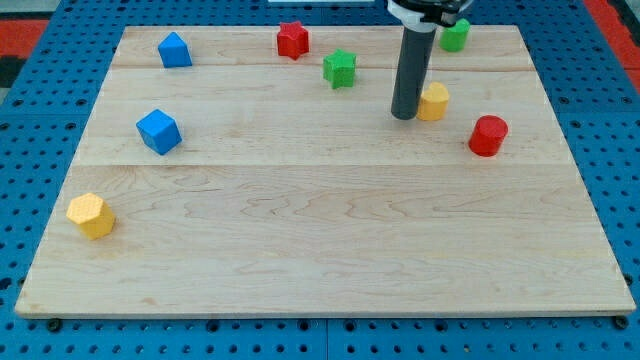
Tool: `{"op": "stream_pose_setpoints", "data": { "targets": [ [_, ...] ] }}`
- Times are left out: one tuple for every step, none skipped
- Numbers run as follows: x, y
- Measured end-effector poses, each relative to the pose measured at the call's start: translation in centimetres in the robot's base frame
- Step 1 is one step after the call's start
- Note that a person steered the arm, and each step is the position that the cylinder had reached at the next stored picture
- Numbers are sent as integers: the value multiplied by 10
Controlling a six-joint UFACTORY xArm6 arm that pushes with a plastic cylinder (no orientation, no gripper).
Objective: Move the yellow heart towards the bottom center of the board
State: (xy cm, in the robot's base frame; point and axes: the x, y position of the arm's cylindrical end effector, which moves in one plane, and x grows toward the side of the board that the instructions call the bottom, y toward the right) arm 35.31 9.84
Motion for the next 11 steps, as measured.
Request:
{"op": "stream_pose_setpoints", "data": {
  "targets": [
    [-46,27],
    [-39,83],
    [12,53],
    [-5,15],
    [-24,11],
    [-28,-29],
    [-27,-80],
    [4,-134],
    [35,-139],
    [76,-138],
    [112,-116]
  ]
}}
